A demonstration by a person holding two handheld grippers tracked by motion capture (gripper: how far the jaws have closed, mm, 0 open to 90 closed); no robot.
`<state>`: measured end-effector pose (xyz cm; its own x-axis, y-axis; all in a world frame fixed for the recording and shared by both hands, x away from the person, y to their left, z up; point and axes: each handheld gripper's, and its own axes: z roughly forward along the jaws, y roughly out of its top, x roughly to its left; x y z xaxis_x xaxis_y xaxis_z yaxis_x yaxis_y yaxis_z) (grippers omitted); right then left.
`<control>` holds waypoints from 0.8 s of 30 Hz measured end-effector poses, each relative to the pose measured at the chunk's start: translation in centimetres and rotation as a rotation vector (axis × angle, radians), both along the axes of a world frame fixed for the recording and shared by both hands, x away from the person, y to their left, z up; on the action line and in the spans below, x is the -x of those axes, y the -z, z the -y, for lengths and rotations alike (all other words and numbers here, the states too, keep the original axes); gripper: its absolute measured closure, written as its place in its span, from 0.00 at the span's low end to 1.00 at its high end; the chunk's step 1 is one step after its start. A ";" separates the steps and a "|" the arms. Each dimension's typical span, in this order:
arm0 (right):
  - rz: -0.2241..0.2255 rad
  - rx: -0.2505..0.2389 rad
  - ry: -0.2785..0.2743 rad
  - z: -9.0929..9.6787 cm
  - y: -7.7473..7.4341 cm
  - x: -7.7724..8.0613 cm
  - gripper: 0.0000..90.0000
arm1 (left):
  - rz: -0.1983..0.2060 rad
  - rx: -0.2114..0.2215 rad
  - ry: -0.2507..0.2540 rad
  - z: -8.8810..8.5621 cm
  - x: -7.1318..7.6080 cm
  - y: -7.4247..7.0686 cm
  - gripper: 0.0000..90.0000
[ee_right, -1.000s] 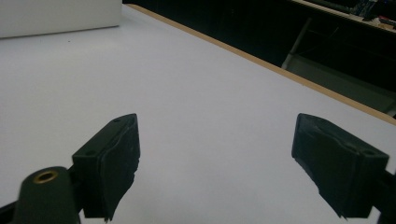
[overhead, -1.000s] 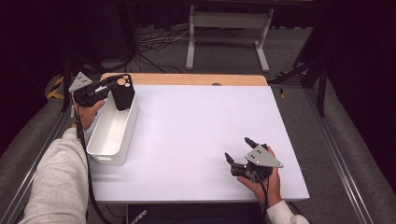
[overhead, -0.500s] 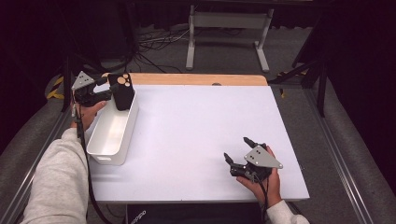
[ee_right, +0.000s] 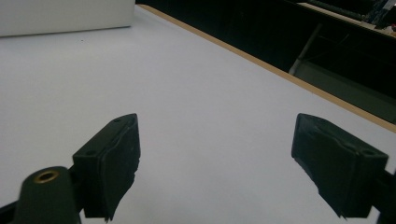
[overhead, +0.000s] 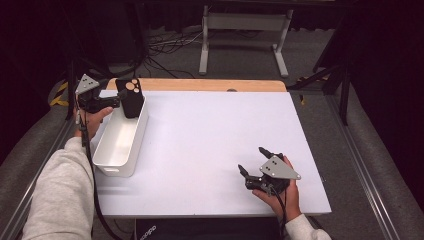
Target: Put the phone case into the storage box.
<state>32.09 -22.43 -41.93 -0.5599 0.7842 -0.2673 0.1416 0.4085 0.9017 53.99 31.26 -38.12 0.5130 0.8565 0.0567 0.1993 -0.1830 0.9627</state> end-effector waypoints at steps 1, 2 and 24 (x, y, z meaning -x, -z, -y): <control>-0.002 -0.004 -0.001 0.0 0.0 0.0 0.18 | 0.005 -0.001 -0.005 0.0 0.1 -0.1 0.14; -0.002 -0.001 0.000 0.0 0.0 0.0 0.18 | 0.005 -0.002 -0.005 0.0 0.2 -0.2 0.13; 0.000 -0.030 -0.047 0.2 -0.2 -0.7 0.16 | 0.056 -0.022 0.020 0.4 3.7 -2.8 0.02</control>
